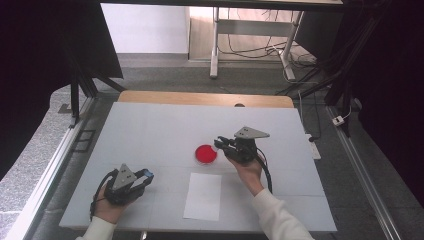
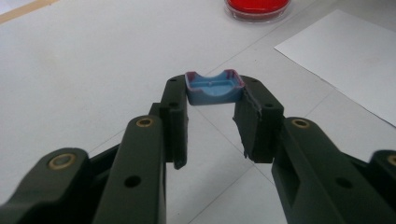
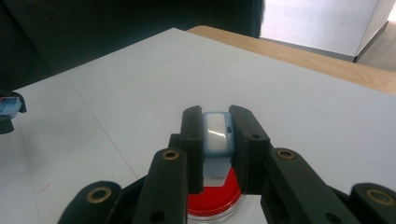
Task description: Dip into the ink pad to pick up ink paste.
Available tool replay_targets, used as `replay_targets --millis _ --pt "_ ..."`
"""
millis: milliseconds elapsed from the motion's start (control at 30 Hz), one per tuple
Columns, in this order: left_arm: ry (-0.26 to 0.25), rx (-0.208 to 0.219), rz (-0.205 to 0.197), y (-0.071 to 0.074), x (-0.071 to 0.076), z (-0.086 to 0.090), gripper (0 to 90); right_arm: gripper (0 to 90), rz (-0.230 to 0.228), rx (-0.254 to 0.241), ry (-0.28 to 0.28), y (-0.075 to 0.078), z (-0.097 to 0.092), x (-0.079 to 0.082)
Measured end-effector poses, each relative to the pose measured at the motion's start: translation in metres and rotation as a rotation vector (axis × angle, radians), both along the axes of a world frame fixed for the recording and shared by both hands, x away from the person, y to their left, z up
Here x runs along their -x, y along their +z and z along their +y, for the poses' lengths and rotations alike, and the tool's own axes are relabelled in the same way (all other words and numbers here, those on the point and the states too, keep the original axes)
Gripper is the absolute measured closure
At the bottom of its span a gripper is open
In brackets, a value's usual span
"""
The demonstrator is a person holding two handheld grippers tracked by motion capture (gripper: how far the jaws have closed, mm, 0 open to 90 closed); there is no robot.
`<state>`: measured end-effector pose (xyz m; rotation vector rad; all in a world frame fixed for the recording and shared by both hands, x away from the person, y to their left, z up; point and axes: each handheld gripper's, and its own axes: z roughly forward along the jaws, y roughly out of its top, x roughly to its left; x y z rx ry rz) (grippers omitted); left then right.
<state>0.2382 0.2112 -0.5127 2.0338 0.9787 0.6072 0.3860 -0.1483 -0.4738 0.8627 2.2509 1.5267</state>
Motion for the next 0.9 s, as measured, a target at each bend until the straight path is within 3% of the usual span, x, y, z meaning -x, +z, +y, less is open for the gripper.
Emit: replay_targets --millis 500,900 --pt "-0.004 0.0 0.007 -0.001 -0.001 0.0 65.2 75.3 0.025 0.033 0.014 -0.011 0.015 -0.012" --pt "-0.004 -0.003 0.008 -0.001 -0.001 0.0 65.2 75.3 0.044 0.096 0.045 -0.019 0.026 -0.016"
